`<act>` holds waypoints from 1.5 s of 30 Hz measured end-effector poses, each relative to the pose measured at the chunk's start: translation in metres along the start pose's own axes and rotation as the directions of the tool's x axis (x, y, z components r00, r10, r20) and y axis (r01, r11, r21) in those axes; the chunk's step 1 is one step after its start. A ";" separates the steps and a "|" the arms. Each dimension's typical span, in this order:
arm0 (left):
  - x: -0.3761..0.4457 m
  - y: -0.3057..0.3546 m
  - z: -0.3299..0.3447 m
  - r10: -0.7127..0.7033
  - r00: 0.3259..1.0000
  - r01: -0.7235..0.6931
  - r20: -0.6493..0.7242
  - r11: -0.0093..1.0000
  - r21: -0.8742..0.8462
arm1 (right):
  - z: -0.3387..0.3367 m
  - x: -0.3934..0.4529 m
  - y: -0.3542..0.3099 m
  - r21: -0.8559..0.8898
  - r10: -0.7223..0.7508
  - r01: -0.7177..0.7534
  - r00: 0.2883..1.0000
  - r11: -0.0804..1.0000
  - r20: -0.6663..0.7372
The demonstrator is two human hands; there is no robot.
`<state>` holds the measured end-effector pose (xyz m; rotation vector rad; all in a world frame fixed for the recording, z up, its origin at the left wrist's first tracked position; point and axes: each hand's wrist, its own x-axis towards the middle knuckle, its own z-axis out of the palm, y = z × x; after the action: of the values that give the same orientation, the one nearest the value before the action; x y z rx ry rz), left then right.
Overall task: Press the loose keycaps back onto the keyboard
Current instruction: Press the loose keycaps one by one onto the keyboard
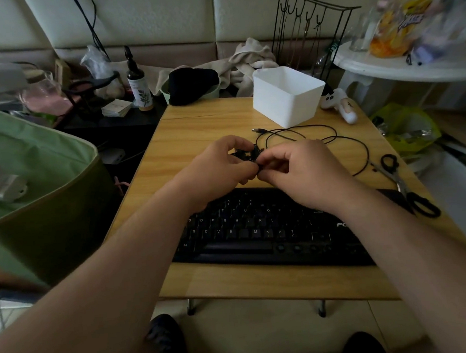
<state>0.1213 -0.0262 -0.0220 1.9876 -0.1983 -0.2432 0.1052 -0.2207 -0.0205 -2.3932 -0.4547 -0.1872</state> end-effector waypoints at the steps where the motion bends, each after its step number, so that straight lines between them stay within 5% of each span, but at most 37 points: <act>1: -0.001 0.000 0.001 0.007 1.000 -0.008 0.016 1.000 0.018 | -0.001 -0.002 -0.002 -0.038 -0.021 0.022 1.000 0.999 0.011; 7: -0.005 -0.003 0.004 0.006 0.995 -0.014 0.096 0.996 0.083 | -0.009 -0.005 -0.004 -0.226 -0.046 0.080 0.987 0.971 0.154; 13: -0.007 -0.007 -0.007 0.078 0.997 -0.066 -0.004 0.873 0.484 | -0.008 -0.004 0.004 -0.219 0.133 -0.074 0.955 0.973 0.267; 20: -0.009 -0.009 -0.006 0.010 0.998 -0.047 0.068 0.818 0.573 | 0.005 -0.001 -0.001 -0.089 0.306 -0.293 0.905 0.952 0.295; 45: -0.005 -0.009 0.007 -0.076 0.997 0.063 0.006 0.868 0.493 | 0.014 0.002 -0.004 -0.089 0.348 -0.337 0.903 0.937 0.251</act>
<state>0.1148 -0.0275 -0.0322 2.5064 -0.2214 -0.2846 0.1060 -0.2084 -0.0280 -2.5055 -0.1396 0.2872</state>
